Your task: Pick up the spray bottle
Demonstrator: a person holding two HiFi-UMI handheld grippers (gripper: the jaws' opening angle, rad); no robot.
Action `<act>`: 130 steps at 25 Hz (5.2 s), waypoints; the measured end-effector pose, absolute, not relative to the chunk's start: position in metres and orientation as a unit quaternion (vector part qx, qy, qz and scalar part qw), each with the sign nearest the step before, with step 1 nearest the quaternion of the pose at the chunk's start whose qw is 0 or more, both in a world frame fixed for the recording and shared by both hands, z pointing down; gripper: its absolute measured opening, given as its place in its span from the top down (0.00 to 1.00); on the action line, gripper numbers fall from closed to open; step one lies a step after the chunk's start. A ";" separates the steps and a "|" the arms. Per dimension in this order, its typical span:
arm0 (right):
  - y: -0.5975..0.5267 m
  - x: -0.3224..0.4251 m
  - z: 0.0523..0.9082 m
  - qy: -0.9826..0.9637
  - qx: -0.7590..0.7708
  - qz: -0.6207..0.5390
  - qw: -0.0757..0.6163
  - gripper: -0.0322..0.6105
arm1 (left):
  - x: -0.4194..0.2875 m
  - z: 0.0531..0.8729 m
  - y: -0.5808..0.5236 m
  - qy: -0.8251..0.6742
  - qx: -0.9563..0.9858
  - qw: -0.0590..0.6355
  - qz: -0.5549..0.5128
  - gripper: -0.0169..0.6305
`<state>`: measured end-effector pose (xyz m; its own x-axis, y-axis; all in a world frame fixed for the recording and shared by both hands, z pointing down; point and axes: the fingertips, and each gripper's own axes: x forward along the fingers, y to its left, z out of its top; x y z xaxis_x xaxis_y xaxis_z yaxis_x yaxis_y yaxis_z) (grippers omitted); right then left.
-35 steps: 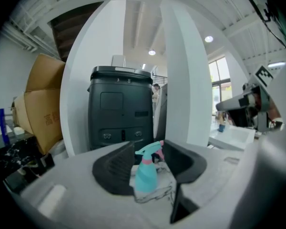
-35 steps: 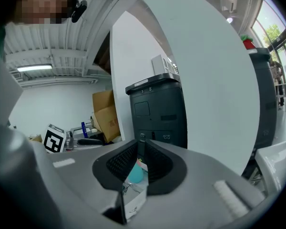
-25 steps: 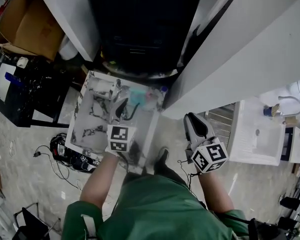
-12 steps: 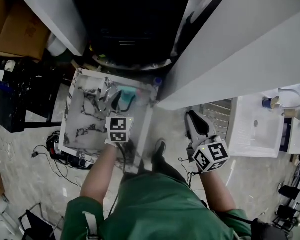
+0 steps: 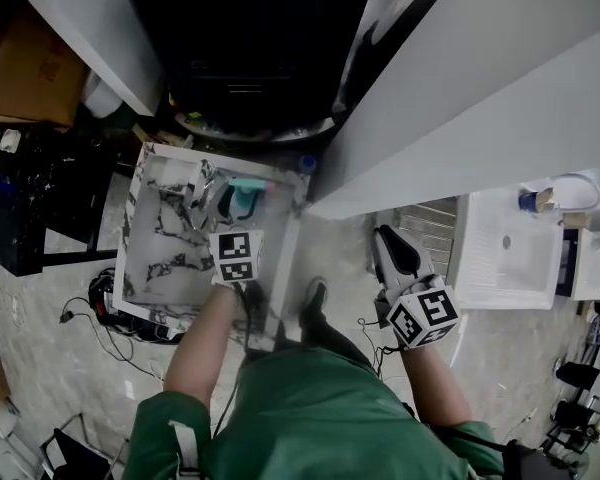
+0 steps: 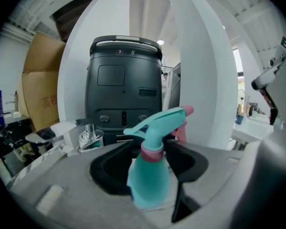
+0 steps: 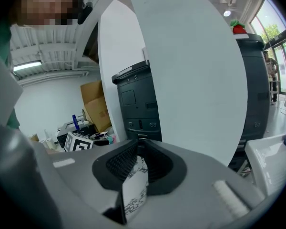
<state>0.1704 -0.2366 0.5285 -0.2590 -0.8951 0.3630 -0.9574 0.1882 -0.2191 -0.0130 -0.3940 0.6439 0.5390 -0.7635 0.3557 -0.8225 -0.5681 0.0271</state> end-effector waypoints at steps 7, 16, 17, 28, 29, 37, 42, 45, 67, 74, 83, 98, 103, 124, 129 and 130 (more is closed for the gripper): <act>-0.230 0.169 0.529 -0.761 0.609 0.209 0.080 0.88 | -0.009 0.638 -0.400 -0.455 0.876 0.072 0.142 0.67; -0.219 0.168 0.528 -0.759 0.612 0.207 0.078 0.88 | -0.006 0.626 -0.397 -0.457 0.879 0.043 0.132 0.74; -0.218 0.168 0.527 -0.759 0.612 0.207 0.077 0.88 | -0.006 0.623 -0.396 -0.457 0.879 0.040 0.131 0.74; -0.211 0.157 0.509 -0.771 0.603 0.192 0.066 0.88 | -0.015 0.574 -0.374 -0.463 0.881 0.019 0.091 0.74; -0.211 0.155 0.506 -0.773 0.602 0.190 0.065 0.88 | -0.016 0.568 -0.372 -0.464 0.881 0.017 0.087 0.74; -0.208 0.144 0.487 -0.787 0.590 0.172 0.047 0.88 | -0.028 0.516 -0.355 -0.470 0.881 0.004 0.049 0.74; -0.202 0.137 0.476 -0.795 0.583 0.162 0.041 0.88 | -0.034 0.482 -0.340 -0.470 0.882 -0.005 0.019 0.74; -0.199 0.133 0.471 -0.800 0.579 0.155 0.037 0.88 | -0.035 0.464 -0.331 -0.467 0.884 -0.011 0.006 0.75; -0.199 0.099 0.424 -0.830 0.544 0.120 0.010 0.88 | -0.075 0.350 -0.269 -0.475 0.876 -0.055 -0.068 0.75; -0.204 0.092 0.406 -0.837 0.538 0.098 0.002 0.88 | -0.085 0.333 -0.259 -0.484 0.870 -0.066 -0.073 0.75; -0.211 0.084 0.377 -0.849 0.524 0.066 -0.014 0.88 | -0.097 0.319 -0.248 -0.495 0.863 -0.069 -0.077 0.75; -0.219 0.093 0.371 -0.850 0.523 0.059 -0.023 0.88 | -0.095 0.325 -0.252 -0.508 0.855 -0.067 -0.077 0.75; -0.221 0.096 0.374 -0.850 0.522 0.062 -0.022 0.88 | -0.092 0.326 -0.253 -0.509 0.854 -0.065 -0.078 0.75; -0.220 0.097 0.377 -0.852 0.520 0.064 -0.021 0.88 | -0.090 0.328 -0.253 -0.510 0.854 -0.063 -0.076 0.75; -0.219 0.097 0.377 -0.851 0.520 0.065 -0.020 0.88 | -0.089 0.328 -0.253 -0.508 0.855 -0.063 -0.076 0.75; -0.219 0.097 0.377 -0.852 0.520 0.064 -0.019 0.88 | -0.089 0.328 -0.253 -0.509 0.855 -0.063 -0.076 0.75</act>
<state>0.0969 -0.2188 0.3770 -0.4588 -0.8879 0.0330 -0.8830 0.4515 -0.1285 -0.0892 -0.2527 0.3280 0.4708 -0.8606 -0.1939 -0.8797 -0.4745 -0.0299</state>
